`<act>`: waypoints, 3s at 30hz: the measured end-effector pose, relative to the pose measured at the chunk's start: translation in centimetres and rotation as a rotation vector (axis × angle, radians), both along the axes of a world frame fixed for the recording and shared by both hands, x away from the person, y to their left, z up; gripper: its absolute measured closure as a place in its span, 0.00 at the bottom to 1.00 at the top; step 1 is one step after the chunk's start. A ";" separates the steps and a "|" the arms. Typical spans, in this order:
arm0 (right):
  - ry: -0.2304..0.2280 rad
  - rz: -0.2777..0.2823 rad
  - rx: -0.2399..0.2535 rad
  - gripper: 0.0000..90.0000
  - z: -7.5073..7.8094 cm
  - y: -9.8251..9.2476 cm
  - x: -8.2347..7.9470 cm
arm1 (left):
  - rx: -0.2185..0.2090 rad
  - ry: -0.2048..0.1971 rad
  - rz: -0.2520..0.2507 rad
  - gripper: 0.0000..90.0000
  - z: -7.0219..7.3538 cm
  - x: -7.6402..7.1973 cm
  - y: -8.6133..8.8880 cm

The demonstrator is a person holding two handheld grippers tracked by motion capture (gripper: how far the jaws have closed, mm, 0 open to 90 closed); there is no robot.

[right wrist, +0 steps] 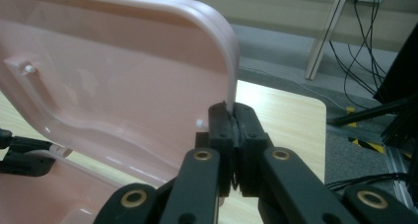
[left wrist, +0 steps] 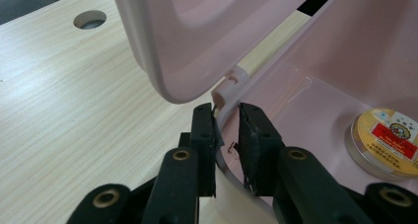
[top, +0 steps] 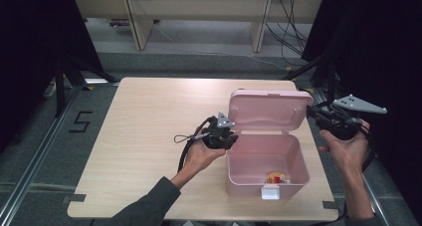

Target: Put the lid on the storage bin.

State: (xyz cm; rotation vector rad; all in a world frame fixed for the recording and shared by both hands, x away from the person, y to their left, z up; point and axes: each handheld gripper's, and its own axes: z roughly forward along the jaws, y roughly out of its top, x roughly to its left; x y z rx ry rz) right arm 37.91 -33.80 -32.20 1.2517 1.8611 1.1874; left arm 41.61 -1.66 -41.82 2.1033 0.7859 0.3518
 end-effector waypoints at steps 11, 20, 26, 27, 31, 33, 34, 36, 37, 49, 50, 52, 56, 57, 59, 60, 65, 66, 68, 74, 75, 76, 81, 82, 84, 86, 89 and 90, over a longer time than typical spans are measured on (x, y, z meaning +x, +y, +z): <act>-0.040 0.003 -0.023 0.98 -0.5 -0.1 -1.6 | -0.012 -0.013 0.003 0.85 -0.2 -0.1 0.1; -0.040 0.006 -0.022 0.98 -0.7 -0.2 -2.2 | -0.134 -0.013 0.007 0.80 0.4 -0.7 2.1; -0.059 0.003 -0.029 0.98 -0.9 -0.2 -2.8 | -0.163 -0.007 -0.007 0.79 1.5 -2.1 3.8; -0.067 0.004 -0.035 0.98 -0.9 -0.2 -2.9 | -0.154 0.003 -0.022 0.79 1.6 -2.4 4.1; -0.053 0.006 -0.023 0.97 -1.0 -0.2 -3.4 | -0.149 0.009 -0.030 0.79 1.5 -3.2 4.9; -0.030 0.004 -0.013 0.97 -1.0 -0.2 -3.8 | -0.141 0.009 -0.038 0.78 1.4 -3.5 5.2; -0.054 0.012 -0.022 0.97 -1.0 -0.3 -3.8 | -0.143 0.011 -0.040 0.77 1.3 -3.7 5.4; -0.063 0.014 -0.033 0.97 -1.2 -0.4 -4.0 | -0.147 0.023 -0.041 0.74 1.2 -4.0 5.9; -0.043 0.021 -0.033 0.97 -1.1 -0.4 -4.2 | -0.149 0.016 -0.030 0.73 1.1 -4.2 6.0; -0.035 0.039 -0.032 0.96 -1.7 -0.6 -5.8 | -0.140 0.025 -0.033 0.51 0.9 -6.7 8.8; -0.030 0.039 -0.018 0.96 -1.8 -0.6 -5.9 | -0.136 0.025 -0.034 0.48 0.9 -6.9 9.1; -0.020 0.041 -0.008 0.96 -2.0 -0.6 -6.3 | -0.132 0.024 -0.030 0.46 0.8 -7.5 9.6; -0.026 0.052 -0.023 0.96 -2.3 -0.9 -6.7 | -0.122 0.021 -0.037 0.42 0.5 -8.4 10.2; -0.037 0.046 -0.027 0.96 -2.5 -0.9 -6.8 | -0.119 0.023 -0.031 0.41 0.4 -8.6 10.3; -0.023 0.048 -0.014 0.96 -2.6 -0.8 -7.0 | -0.103 0.023 -0.038 0.40 0.2 -8.9 10.6; -0.030 0.051 -0.025 0.96 -2.6 -0.9 -7.1 | -0.100 0.025 -0.040 0.40 0.1 -9.1 10.7; -0.025 0.044 -0.016 0.96 -3.1 -0.8 -7.6 | -0.109 0.023 -0.037 0.40 -0.4 -10.0 11.3; -0.032 0.048 -0.020 0.95 -3.1 -0.8 -7.8 | -0.105 0.021 -0.043 0.40 -0.4 -10.1 11.5; -0.025 0.040 -0.011 0.95 -3.3 -0.8 -8.0 | -0.108 0.022 -0.034 0.40 -0.6 -10.4 11.7; -0.016 0.055 -0.021 0.95 -3.9 -1.0 -8.6 | -0.100 0.023 -0.030 0.40 -1.2 -11.3 12.7; -0.016 0.055 -0.021 0.95 -3.9 -1.0 -8.6 | -0.100 0.023 -0.030 0.40 -1.2 -11.3 12.7; -0.012 0.055 -0.008 0.95 -4.1 -1.0 -8.9 | -0.103 0.027 -0.037 0.40 -1.2 -11.3 12.8; -0.016 0.061 -0.009 0.95 -4.7 -1.1 -9.2 | -0.097 0.033 -0.028 0.39 -1.7 -11.8 13.2; 0.005 0.068 -0.002 0.95 -4.7 -1.1 -9.4 | -0.087 0.028 -0.031 0.39 -1.8 -11.8 13.3; -0.003 0.066 -0.012 0.95 -5.0 -1.2 -9.4 | -0.084 0.029 -0.027 0.39 -1.9 -12.0 13.4; 0.010 0.082 -0.004 0.95 -5.2 -1.3 -9.6 | -0.093 0.029 -0.027 0.39 -2.1 -12.1 13.4; 0.027 0.076 0.004 0.95 -5.6 -1.3 -9.9 | -0.092 0.033 -0.027 0.39 -2.2 -12.4 13.5; 0.018 0.081 -0.005 0.95 -5.8 -1.4 -9.8 | -0.087 0.035 -0.026 0.39 -2.2 -12.5 13.6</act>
